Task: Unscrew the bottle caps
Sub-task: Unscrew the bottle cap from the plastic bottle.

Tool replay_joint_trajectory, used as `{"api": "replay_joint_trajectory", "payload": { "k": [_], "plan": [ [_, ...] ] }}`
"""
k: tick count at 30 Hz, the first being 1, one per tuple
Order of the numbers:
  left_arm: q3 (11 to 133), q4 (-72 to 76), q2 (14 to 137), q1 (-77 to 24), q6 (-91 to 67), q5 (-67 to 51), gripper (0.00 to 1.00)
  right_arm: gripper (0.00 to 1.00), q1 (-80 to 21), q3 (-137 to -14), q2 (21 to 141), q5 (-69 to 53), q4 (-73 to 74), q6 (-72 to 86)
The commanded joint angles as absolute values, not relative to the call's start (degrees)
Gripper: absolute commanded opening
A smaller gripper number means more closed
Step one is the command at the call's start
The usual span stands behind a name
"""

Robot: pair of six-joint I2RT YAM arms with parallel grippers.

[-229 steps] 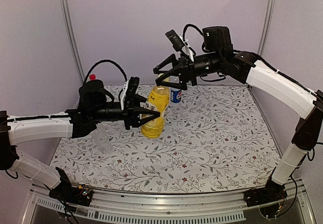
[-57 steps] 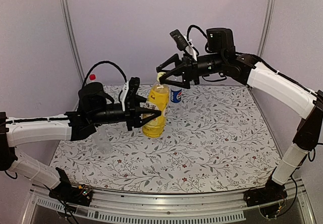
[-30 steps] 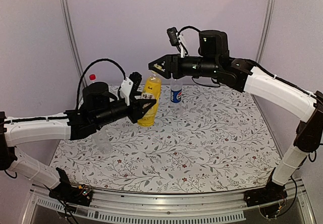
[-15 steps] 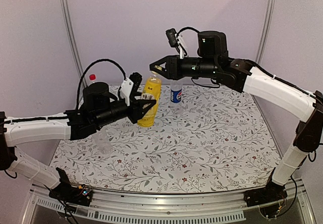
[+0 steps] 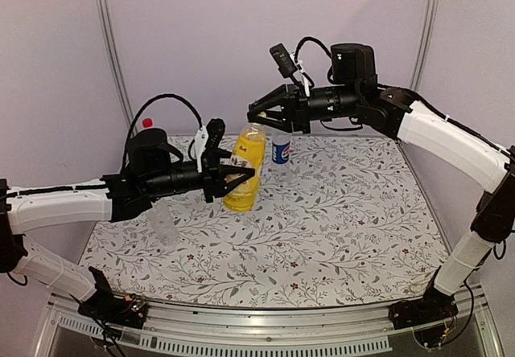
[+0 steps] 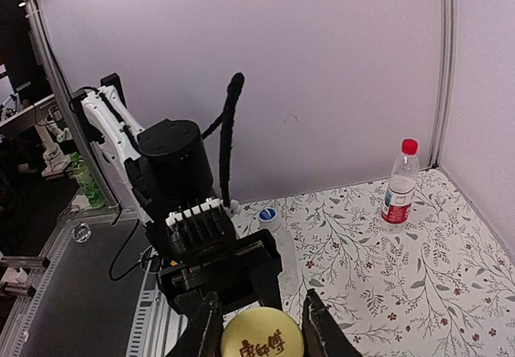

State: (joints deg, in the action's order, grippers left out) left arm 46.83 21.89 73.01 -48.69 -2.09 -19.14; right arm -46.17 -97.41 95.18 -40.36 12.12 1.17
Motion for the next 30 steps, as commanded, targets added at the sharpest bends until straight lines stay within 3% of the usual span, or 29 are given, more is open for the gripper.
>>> {"api": "replay_joint_trajectory", "payload": {
  "k": [1, 5, 11, 13, 15, 21, 25, 30],
  "plan": [
    [46.58, 29.05, 73.56, -47.66, -4.92, -37.81, 0.32, 0.15, -45.37, -99.98, 95.89, -56.02, 19.07, -11.07],
    [46.17, 33.0, 74.79, -46.76, -8.29, -45.39, 0.31, 0.21, -44.08, -100.73, 97.64, -65.76, 21.09, -13.19],
    [46.27, 35.07, 76.48, -46.56, -10.54, -49.83, 0.28, 0.25, -43.77, -101.75, 98.68, -68.39, 21.16, -13.38],
    [46.19, 35.02, 76.32, -46.52, -10.56, -49.1, 0.27, 0.33, -43.71, -101.91, 98.78, -67.93, 21.11, -13.03],
    [46.0, 34.69, 75.83, -46.43, -10.13, -47.21, 0.26, 0.49, -43.64, -102.04, 98.58, -66.25, 21.07, -12.26],
    [47.12, 28.77, 75.23, -46.42, -6.81, -34.33, 0.22, 0.84, -43.59, -100.47, 95.87, -56.42, 15.78, -3.54],
    [47.52, 25.78, 75.02, -46.94, -6.06, -25.04, 0.22, 0.9, -43.67, -98.43, 93.44, -46.87, 9.94, 5.97],
    [48.96, 21.01, 74.62, -49.53, -5.29, -10.85, 0.21, 0.89, -44.3, -96.66, 91.53, -26.67, 7.68, 17.7]
  ]
}}
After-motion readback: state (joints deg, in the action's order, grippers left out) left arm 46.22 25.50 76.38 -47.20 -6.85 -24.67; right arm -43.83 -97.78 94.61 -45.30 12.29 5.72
